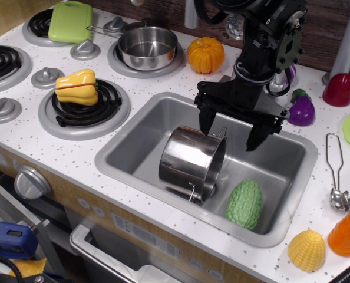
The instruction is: Flip pot upright in sink
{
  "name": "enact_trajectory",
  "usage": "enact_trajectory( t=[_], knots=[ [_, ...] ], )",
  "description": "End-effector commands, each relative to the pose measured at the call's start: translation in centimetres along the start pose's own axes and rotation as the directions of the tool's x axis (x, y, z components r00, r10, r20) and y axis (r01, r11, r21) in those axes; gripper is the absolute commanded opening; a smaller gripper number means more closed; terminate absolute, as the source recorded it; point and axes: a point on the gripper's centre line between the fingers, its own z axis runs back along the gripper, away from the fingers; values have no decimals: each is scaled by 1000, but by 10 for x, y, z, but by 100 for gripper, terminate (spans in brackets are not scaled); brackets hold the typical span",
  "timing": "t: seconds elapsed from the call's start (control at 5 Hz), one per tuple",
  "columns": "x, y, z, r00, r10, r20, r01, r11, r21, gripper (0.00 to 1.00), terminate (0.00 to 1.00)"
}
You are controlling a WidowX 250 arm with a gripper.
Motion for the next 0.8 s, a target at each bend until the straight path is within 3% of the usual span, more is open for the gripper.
enact_trajectory(
  t=[0.0, 0.2, 0.4, 0.6],
  knots=[
    [0, 0, 0, 1000, 0, 0, 0, 1000, 0, 100, 0],
    [-2, -5, -2, 994, -66, 83, 51, 983, 175, 100, 0],
    [0, -4, -5, 993, -72, 97, 51, 978, 202, 100, 0],
    [4, -5, -3, 985, -138, 99, 105, 953, 286, 100, 0]
  ],
)
